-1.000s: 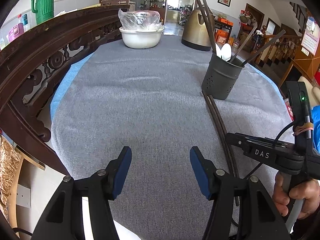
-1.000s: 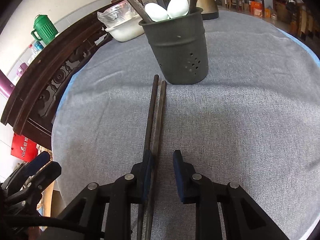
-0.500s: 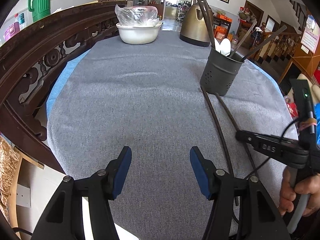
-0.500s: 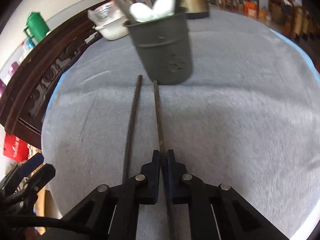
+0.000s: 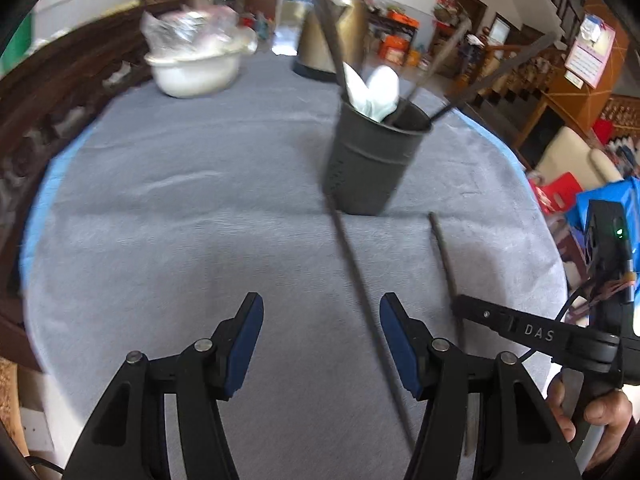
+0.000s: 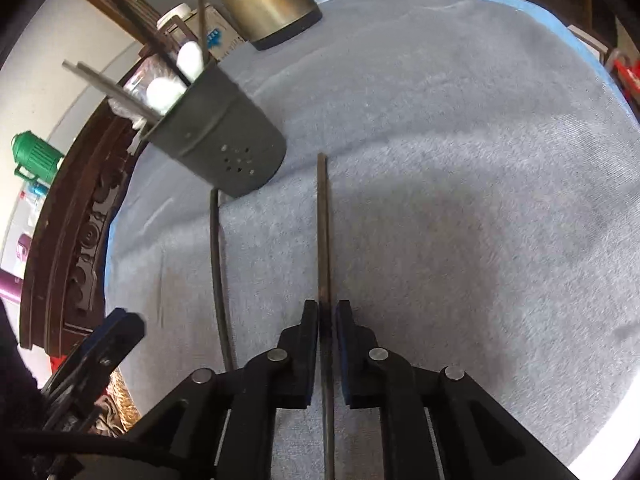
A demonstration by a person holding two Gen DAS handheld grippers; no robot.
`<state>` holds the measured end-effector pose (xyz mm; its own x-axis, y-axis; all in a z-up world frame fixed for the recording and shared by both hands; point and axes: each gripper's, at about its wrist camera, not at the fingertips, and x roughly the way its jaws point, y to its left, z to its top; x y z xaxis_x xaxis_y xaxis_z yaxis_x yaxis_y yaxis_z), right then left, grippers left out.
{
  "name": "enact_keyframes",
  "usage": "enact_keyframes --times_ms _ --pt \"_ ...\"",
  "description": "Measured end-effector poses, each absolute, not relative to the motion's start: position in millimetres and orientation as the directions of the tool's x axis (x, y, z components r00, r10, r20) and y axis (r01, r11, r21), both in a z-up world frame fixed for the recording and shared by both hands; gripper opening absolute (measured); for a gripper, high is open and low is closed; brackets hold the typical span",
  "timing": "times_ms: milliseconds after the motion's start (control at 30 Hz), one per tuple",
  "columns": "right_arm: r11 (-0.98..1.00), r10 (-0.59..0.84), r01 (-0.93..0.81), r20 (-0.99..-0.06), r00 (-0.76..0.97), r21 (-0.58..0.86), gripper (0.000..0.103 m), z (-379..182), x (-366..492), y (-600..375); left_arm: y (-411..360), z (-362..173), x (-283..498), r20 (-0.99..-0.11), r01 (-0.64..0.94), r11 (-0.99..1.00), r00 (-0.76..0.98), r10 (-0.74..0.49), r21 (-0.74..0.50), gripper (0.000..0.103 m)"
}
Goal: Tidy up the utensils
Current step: 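Close the right gripper on a chopstick while the left gripper grasps another, then raise both chopsticks above the gray cup, lower them in, open both grippers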
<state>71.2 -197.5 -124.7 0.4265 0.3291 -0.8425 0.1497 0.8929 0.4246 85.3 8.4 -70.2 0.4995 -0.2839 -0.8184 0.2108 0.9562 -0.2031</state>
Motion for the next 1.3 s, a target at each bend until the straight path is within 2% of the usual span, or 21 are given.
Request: enact_keyframes --times_ms 133,267,300,367,467,600,800,1000,1033,1067,1133,1300 --pt "0.891 0.329 0.135 -0.821 0.467 0.433 0.025 -112.6 81.9 -211.0 -4.0 -88.7 105.8 -0.843 0.203 0.943 0.426 -0.328 -0.264 0.062" --pt "0.896 0.326 0.107 -0.802 0.500 0.431 0.025 -102.9 96.5 -217.1 -8.7 -99.3 117.4 -0.848 0.192 0.933 0.391 -0.358 -0.305 0.060" --pt "0.898 0.329 0.097 -0.802 0.499 0.429 0.025 -101.9 102.5 -217.5 -9.1 -101.2 119.1 -0.846 0.195 0.930 0.388 -0.364 -0.311 0.056" --pt "0.904 0.325 0.083 -0.802 0.501 0.418 0.025 -101.7 109.0 -212.7 -9.5 -106.7 122.7 -0.857 0.196 0.932 0.370 -0.358 -0.305 0.033" --pt "0.924 0.296 0.071 -0.821 0.488 0.375 0.025 -102.4 127.5 -205.1 -9.4 -108.1 124.8 -0.857 0.226 0.928 0.366 -0.363 -0.297 0.019" --pt "0.944 0.247 0.095 -0.870 0.426 0.315 0.023 -115.8 148.6 -195.3 -8.0 -108.6 128.7 -0.851 0.281 0.905 0.336 -0.404 -0.319 0.011" --pt "0.956 0.219 0.092 -0.888 0.405 0.277 0.009 -120.9 147.6 -191.9 4.3 -107.7 122.1 -0.860 0.349 0.885 0.295 -0.415 -0.308 0.011" --pt "0.945 0.257 0.100 -0.898 0.357 0.310 0.008 -121.0 137.3 -199.9 26.1 -105.8 114.7 -0.883 0.405 0.868 0.237 -0.404 -0.288 0.011" --pt "0.945 0.260 0.101 -0.900 0.349 0.313 0.009 -121.6 137.2 -200.9 29.8 -104.0 118.7 -0.886 0.402 0.871 0.237 -0.398 -0.283 0.019" --pt "0.941 0.271 0.106 -0.901 0.338 0.323 0.010 -122.3 138.6 -202.2 34.0 -102.0 124.7 -0.890 0.384 0.879 0.238 -0.389 -0.281 0.035" --pt "0.936 0.277 0.121 -0.906 0.319 0.329 0.011 -123.2 144.4 -202.9 40.0 -96.6 140.1 -0.885 0.342 0.891 0.252 -0.392 -0.298 0.051" --pt "0.959 0.220 0.103 -0.926 0.307 0.262 0.015 -121.1 157.9 -191.6 36.8 -90.0 163.8 -0.885 0.301 0.908 0.273 -0.376 -0.293 0.052"
